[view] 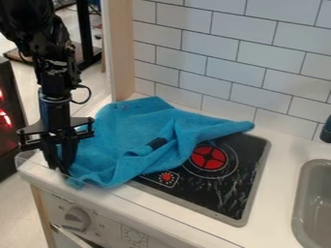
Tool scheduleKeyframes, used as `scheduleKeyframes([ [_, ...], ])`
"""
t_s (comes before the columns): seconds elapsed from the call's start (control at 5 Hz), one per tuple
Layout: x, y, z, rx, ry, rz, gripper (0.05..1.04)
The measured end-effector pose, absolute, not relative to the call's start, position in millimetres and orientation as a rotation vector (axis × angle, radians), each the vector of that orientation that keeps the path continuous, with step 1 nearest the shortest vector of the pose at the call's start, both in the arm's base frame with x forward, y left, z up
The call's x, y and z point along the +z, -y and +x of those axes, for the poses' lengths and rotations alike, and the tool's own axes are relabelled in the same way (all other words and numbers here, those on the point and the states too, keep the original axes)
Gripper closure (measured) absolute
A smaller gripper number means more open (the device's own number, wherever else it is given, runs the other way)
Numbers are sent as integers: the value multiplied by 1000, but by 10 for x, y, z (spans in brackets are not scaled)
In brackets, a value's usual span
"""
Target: Unfold the cloth from right to left
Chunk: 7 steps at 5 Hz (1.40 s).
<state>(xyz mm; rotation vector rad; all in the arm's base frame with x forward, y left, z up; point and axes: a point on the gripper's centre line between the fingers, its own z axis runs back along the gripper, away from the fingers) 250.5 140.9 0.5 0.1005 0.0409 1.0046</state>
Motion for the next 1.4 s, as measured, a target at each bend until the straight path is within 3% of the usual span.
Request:
scheduleKeyframes([
  [0.4, 52, -1358, 2498, 1016, -68, 74, 117],
  [0.6, 192, -1430, 2507, 1052, -17, 118, 77],
  [1.2, 734, -1213, 2534, 1010, 97, 8, 85],
  [1.4, 812, -1160, 2558, 977, 121, 23, 85],
])
